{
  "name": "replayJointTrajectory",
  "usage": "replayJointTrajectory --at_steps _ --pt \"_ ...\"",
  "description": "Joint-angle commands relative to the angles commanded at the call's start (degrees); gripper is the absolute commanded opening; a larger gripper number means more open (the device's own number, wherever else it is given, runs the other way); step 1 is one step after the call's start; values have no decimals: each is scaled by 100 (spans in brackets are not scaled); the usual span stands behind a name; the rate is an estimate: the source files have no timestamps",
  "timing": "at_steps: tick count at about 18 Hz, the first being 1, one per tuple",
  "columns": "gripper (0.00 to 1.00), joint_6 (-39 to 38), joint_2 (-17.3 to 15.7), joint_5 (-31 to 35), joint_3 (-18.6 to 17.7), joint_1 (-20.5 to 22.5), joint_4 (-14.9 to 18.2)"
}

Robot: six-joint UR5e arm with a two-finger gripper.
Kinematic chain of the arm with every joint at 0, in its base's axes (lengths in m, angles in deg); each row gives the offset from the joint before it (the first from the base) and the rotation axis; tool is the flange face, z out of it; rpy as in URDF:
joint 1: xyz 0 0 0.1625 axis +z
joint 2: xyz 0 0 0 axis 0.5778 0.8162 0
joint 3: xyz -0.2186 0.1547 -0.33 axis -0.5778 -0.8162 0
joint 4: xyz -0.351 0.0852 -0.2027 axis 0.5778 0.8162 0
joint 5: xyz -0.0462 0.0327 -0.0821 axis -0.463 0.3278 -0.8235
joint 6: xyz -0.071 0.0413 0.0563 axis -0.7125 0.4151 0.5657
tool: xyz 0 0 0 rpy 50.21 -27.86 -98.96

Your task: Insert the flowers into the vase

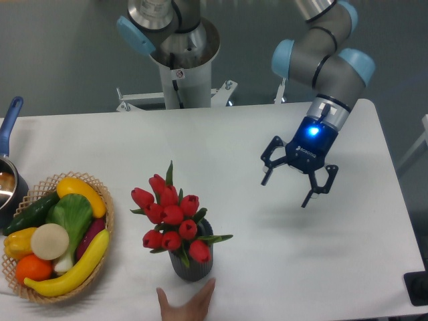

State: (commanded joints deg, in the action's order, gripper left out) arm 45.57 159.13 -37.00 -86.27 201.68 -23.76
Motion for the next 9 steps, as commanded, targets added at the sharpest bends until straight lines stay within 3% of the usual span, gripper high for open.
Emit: replayJointTrajectory --at_steps 6,9 --pt "100 0 -202 1786 132 -18 88" --pt "100 26 -299 2849 579 -53 1226"
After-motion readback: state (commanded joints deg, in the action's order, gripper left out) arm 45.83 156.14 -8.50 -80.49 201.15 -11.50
